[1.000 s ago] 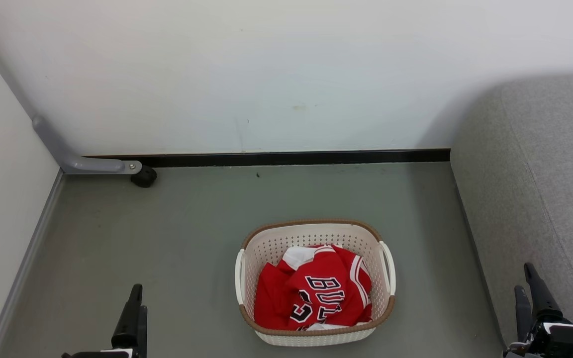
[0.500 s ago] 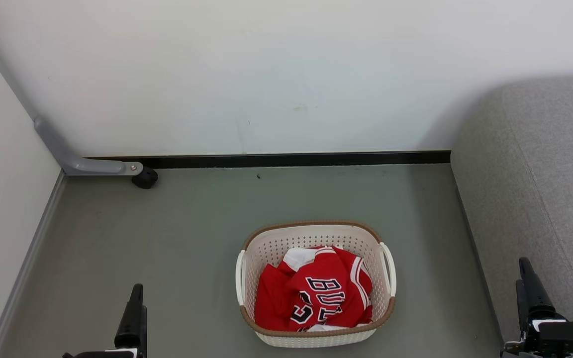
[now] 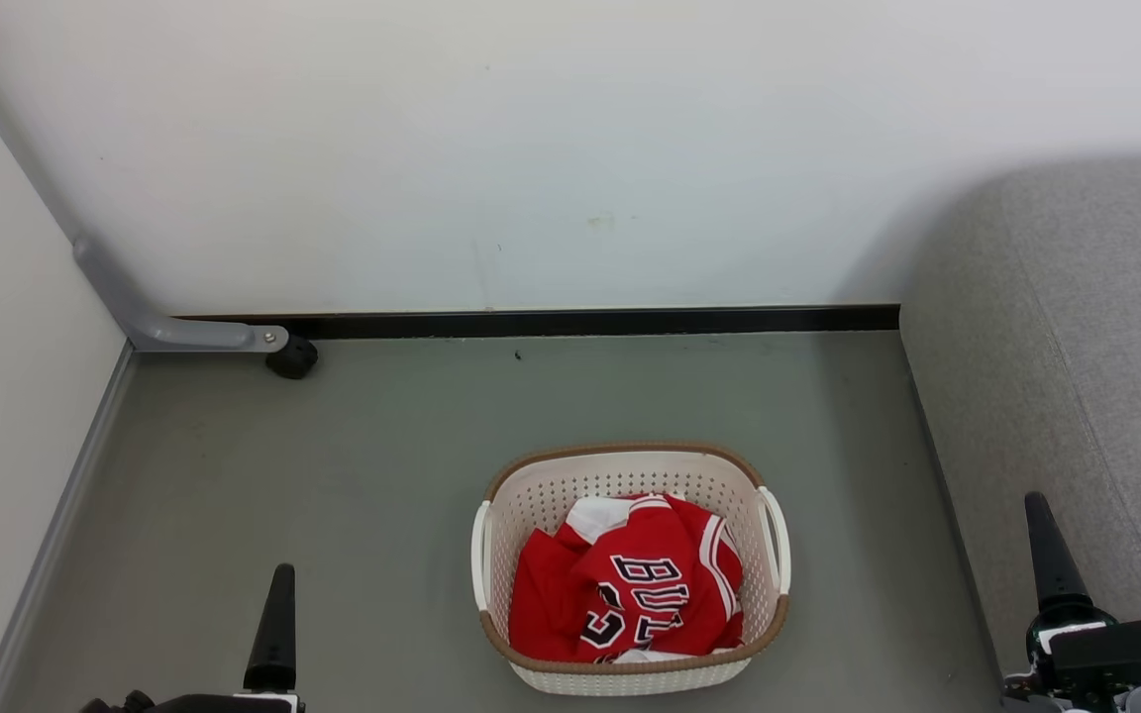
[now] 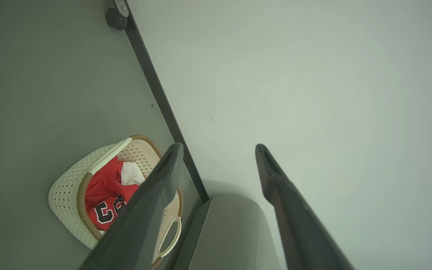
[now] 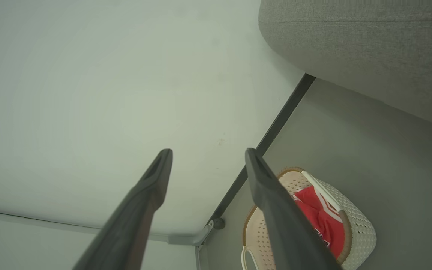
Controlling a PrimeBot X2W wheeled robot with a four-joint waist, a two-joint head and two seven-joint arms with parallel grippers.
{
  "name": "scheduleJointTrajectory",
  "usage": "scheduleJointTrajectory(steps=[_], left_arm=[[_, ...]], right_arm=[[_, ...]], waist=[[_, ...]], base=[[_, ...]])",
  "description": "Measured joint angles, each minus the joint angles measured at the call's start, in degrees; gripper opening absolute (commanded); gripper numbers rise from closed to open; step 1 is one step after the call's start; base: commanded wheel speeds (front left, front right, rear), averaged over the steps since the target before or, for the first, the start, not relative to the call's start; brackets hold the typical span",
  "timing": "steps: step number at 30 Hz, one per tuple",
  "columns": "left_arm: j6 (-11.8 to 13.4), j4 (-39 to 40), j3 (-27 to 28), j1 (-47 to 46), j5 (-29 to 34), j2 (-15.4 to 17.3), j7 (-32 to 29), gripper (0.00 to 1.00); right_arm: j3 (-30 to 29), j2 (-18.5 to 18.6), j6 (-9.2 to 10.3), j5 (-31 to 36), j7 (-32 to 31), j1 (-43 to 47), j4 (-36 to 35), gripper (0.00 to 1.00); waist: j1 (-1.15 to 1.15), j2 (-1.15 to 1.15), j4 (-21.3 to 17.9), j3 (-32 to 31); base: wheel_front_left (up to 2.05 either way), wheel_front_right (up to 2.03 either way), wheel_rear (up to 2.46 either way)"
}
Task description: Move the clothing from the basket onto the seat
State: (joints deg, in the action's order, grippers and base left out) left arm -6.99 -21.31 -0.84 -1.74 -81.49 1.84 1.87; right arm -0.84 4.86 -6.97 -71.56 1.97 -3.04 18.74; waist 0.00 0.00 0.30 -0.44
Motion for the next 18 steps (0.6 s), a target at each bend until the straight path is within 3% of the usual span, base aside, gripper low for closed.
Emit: scheduleJointTrajectory(steps=[18], left_arm=[[0.12,-1.82,-1.78,-0.86,18.85,1.90,3.87,1.00]], right_arm=[[6.17,4.98,-0.01,18.08,3.75,-2.61,-0.33,1.00]], waist=[[0.00,0.00,0.31,-0.30]], base=[[0.00,0.00,0.00]])
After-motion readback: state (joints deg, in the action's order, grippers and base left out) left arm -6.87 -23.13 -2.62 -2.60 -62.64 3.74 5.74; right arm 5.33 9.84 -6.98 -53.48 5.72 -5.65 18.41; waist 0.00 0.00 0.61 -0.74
